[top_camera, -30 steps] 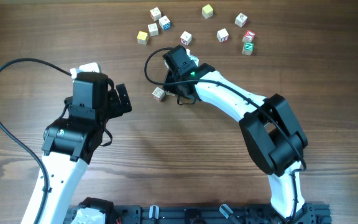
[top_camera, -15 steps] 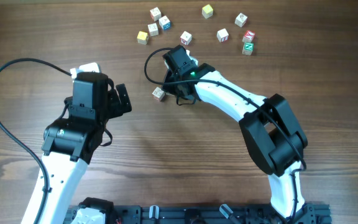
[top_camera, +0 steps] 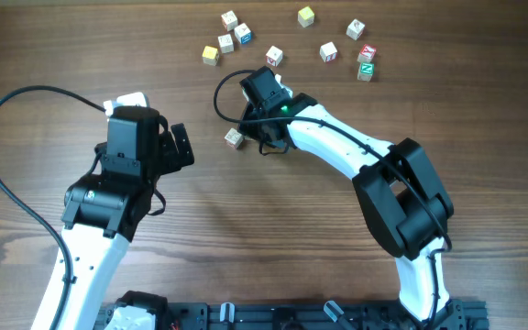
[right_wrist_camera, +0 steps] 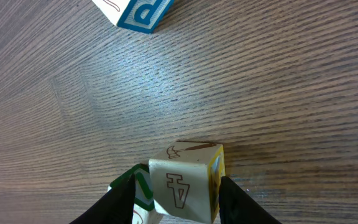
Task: Form a circle
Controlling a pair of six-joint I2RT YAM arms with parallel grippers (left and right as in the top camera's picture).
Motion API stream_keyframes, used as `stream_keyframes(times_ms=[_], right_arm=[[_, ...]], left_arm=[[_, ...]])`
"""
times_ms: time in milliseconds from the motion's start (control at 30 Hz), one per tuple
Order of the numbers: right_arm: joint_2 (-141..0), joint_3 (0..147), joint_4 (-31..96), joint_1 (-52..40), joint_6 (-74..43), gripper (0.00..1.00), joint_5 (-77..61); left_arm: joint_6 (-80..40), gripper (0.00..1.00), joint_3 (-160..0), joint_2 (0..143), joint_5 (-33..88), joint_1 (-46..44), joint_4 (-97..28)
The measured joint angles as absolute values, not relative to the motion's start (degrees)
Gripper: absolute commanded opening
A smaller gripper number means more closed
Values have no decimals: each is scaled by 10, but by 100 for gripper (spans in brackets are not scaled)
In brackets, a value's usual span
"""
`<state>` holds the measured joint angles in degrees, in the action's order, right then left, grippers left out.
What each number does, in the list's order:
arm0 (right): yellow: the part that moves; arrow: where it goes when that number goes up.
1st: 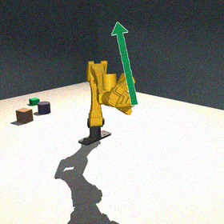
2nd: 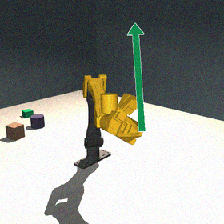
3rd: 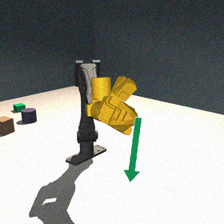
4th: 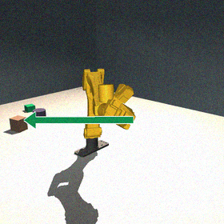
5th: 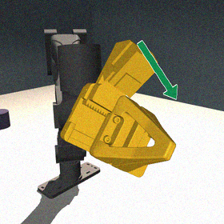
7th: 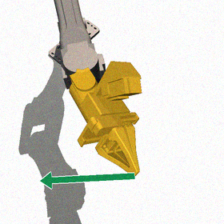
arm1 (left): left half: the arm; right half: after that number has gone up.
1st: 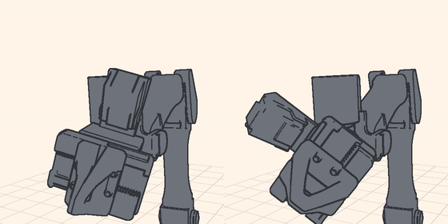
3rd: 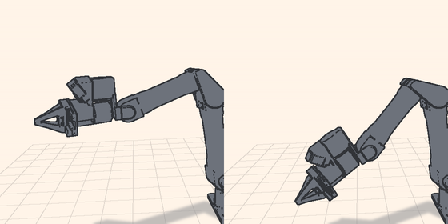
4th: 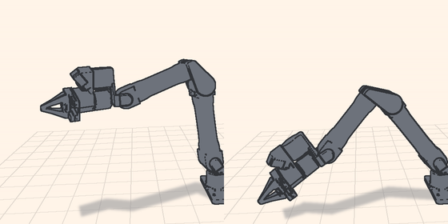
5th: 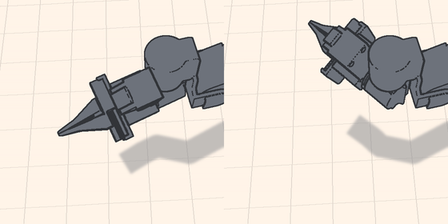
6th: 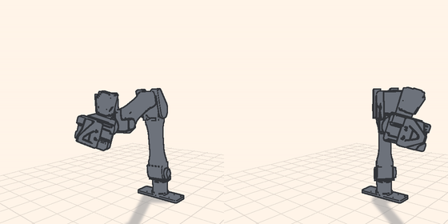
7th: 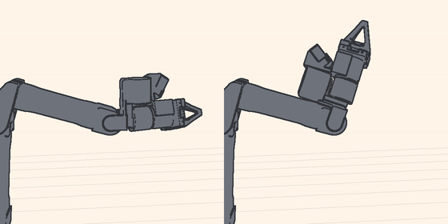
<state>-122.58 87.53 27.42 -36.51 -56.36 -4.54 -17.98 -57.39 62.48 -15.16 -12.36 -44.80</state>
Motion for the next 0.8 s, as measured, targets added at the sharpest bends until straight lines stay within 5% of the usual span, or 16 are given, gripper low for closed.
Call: stream_keyframes(times_ms=[500, 800], right_arm=[[-1226, 875, 268, -365, -564, 45, -52], [-1226, 875, 280, -346, -566, 67, -61]], left_arm=[[-180, 100, -574, 625, -152, -124, -448], [-180, 100, -574, 625, -152, -124, -448]])
